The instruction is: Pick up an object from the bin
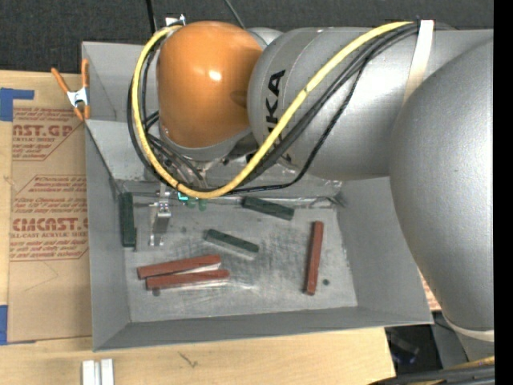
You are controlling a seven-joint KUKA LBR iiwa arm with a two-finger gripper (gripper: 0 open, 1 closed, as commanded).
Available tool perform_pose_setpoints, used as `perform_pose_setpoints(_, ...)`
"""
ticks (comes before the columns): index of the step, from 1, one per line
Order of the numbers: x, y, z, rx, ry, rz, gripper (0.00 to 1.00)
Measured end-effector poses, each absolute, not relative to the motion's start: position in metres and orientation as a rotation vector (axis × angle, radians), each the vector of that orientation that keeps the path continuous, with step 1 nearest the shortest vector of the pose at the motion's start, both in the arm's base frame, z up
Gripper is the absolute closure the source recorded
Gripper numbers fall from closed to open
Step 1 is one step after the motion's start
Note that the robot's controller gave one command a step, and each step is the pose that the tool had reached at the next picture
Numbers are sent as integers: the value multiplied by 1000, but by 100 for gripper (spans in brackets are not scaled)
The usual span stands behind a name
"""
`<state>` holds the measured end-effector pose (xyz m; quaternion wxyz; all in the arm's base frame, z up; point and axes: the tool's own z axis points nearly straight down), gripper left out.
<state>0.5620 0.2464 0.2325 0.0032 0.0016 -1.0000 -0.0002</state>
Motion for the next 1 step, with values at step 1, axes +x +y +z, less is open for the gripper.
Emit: perform_pose_setpoints(1,564,245,237,1,-3143,-3,0)
